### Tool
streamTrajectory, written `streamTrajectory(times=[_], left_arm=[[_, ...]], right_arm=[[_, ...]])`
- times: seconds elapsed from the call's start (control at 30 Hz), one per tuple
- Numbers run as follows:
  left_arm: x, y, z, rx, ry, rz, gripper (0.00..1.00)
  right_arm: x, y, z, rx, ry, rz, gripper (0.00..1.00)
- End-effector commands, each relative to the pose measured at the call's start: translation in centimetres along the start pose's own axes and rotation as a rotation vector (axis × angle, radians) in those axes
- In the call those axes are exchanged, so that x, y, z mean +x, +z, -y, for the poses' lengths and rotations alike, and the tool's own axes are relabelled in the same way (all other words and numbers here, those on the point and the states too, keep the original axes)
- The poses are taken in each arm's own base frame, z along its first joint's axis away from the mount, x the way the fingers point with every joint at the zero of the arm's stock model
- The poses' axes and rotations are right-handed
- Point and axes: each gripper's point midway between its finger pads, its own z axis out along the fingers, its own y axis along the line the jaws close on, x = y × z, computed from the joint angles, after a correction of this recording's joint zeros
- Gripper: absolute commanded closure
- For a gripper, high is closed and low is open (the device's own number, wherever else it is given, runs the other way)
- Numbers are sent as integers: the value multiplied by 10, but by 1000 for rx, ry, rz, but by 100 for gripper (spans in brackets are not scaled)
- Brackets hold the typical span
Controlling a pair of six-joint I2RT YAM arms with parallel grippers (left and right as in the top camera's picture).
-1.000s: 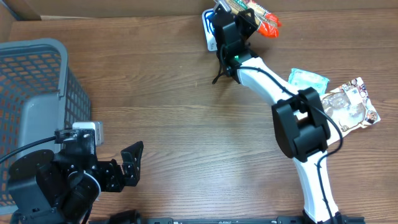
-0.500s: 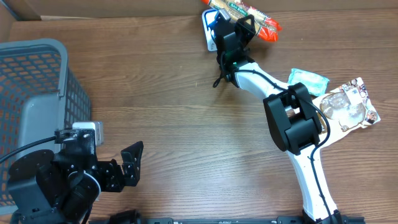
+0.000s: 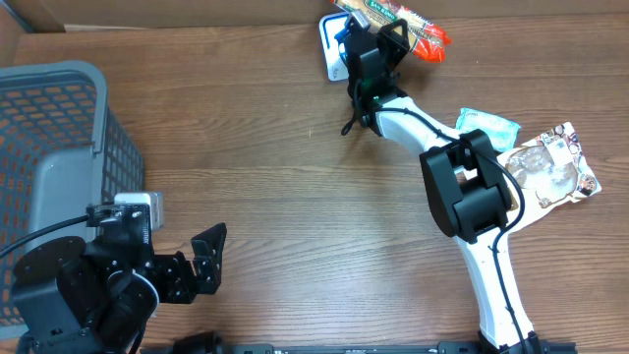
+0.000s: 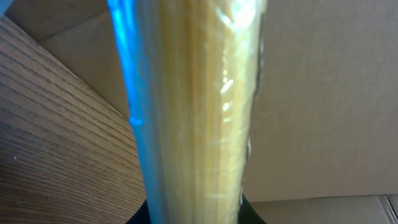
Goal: Scan the item barcode
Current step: 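Carry the spaghetti pack right and lay it on the other items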
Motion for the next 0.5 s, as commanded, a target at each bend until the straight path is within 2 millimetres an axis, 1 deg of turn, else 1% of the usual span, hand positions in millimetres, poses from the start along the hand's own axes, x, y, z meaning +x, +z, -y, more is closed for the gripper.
streamTrajectory(times=[0.0,0.13,0.27,0.33,0.43,0.47], left_arm=[[-3,-3,0,-7,18,14,0],[-3,-3,0,-7,18,14,0],[-3,-3,0,-7,18,14,0],[-3,-3,0,-7,18,14,0],[-3,-3,0,-7,18,14,0],[-3,-3,0,-7,18,14,1]], right_arm=[[-12,-2,33,57,95,14,96],[-11,-1,27,38,78,15,96],[-11,-2,28,39,78,14,96],[-12,-3,33,47,84,9,96],[-14,-9,47,45,99,9,96],[-16,-12,57,45,124,9,96]])
